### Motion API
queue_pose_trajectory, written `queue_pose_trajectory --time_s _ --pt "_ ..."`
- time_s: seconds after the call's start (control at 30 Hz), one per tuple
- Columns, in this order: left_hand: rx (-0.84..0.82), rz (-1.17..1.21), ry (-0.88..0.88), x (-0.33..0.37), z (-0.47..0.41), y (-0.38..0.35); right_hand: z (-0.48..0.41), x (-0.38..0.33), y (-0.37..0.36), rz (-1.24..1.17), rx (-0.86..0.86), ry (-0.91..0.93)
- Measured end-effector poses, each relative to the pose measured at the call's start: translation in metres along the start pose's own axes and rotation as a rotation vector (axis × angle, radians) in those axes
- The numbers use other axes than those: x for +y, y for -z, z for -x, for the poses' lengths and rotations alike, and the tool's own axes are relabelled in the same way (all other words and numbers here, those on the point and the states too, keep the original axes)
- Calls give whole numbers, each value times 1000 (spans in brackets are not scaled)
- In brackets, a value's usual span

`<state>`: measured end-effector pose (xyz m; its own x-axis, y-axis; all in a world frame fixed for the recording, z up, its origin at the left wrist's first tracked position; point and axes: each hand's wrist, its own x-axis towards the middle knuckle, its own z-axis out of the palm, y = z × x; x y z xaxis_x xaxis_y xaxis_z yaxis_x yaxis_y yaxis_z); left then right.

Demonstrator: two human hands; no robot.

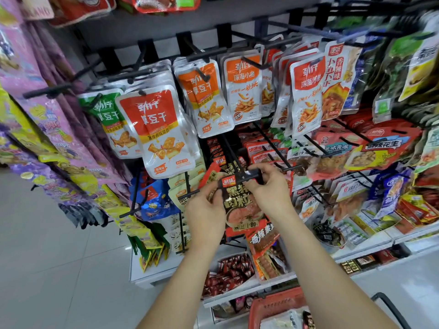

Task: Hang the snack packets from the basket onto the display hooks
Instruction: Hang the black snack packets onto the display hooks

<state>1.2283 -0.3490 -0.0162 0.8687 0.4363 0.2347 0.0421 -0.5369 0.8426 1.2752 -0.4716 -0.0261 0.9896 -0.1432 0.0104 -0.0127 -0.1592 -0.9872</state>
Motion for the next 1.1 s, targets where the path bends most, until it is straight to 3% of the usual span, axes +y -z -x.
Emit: queue_pose_trajectory --time_s 0.13,0.27,0.33,0.43,0.5,0.67,0.87,1.1 --pt "50 -150 -319 -27 30 13 -5 4 -2 69 -13 37" --pt "-67 -245 -432 -35 51 25 -10 6 -3 115 -9 73" --pt "-224 -343 -392 -21 46 30 -11 5 -4 160 6 98" --pt "-514 -470 -190 1 24 22 -7 0 -3 211 22 138" --pt "-585 -494 -120 11 10 11 1 -5 2 275 68 185" --pt "-628 -498 3 20 -9 -4 18 0 7 468 162 385" --pt "-607 -446 90 19 -16 -6 8 4 -2 224 -193 183" --pt "-540 -297 20 2 -9 2 -24 19 -15 20 -341 97"
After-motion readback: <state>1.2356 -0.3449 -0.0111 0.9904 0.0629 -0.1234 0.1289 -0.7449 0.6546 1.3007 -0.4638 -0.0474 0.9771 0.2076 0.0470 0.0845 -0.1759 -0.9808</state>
